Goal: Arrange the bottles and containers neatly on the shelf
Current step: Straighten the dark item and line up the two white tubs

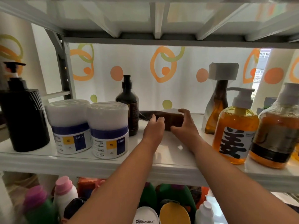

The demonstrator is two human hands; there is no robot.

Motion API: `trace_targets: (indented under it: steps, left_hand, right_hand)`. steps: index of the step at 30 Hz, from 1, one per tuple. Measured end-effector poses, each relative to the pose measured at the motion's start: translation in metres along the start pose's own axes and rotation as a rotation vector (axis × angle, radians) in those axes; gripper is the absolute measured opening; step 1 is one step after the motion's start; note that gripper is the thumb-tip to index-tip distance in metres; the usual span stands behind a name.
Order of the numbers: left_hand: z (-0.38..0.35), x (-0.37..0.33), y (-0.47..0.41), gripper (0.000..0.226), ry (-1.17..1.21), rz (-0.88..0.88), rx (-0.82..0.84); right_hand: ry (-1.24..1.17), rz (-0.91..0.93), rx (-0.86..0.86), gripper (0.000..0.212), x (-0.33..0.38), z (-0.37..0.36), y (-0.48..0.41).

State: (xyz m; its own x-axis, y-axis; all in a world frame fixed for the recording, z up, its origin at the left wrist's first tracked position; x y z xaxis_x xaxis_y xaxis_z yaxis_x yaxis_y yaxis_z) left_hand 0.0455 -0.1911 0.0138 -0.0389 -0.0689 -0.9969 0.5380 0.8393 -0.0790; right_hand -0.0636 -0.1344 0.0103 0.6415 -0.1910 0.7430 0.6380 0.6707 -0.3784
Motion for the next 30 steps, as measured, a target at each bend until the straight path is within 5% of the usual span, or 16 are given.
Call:
trace_targets:
  steps: [11,16,23,30]
  left_hand:
    - [0.009,0.003,0.001,0.055,0.125,-0.001,-0.062]
    - [0.009,0.004,0.002,0.057,0.165,-0.014,-0.065]
    - [0.015,0.006,0.000,0.035,0.283,-0.039,-0.129]
    - [0.012,0.007,-0.001,0.032,0.306,-0.013,-0.063]
  right_hand:
    - [0.105,-0.012,-0.024,0.074,0.004,0.004,0.003]
    - [-0.066,-0.054,0.094,0.066,0.003,0.001,0.004]
    - [0.011,-0.055,-0.008,0.079,0.002,0.006,0.004]
    - [-0.036,-0.066,0.109,0.077,0.007,0.005,0.020]
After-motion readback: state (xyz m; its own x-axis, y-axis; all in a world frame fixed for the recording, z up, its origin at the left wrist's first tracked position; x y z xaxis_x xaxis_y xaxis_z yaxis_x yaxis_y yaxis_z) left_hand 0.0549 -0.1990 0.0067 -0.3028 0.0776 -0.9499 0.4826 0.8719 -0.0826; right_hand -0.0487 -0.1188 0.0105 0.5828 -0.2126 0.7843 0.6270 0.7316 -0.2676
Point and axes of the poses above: each hand's wrist, its own y-axis away from the middle knuckle, its own z-axis out of the back of the hand, x = y × z, the point moved 5 cm from there along -y, towards the middle knuckle, and after that the axes turned 9 degrees about y, right-handed, at the moved point
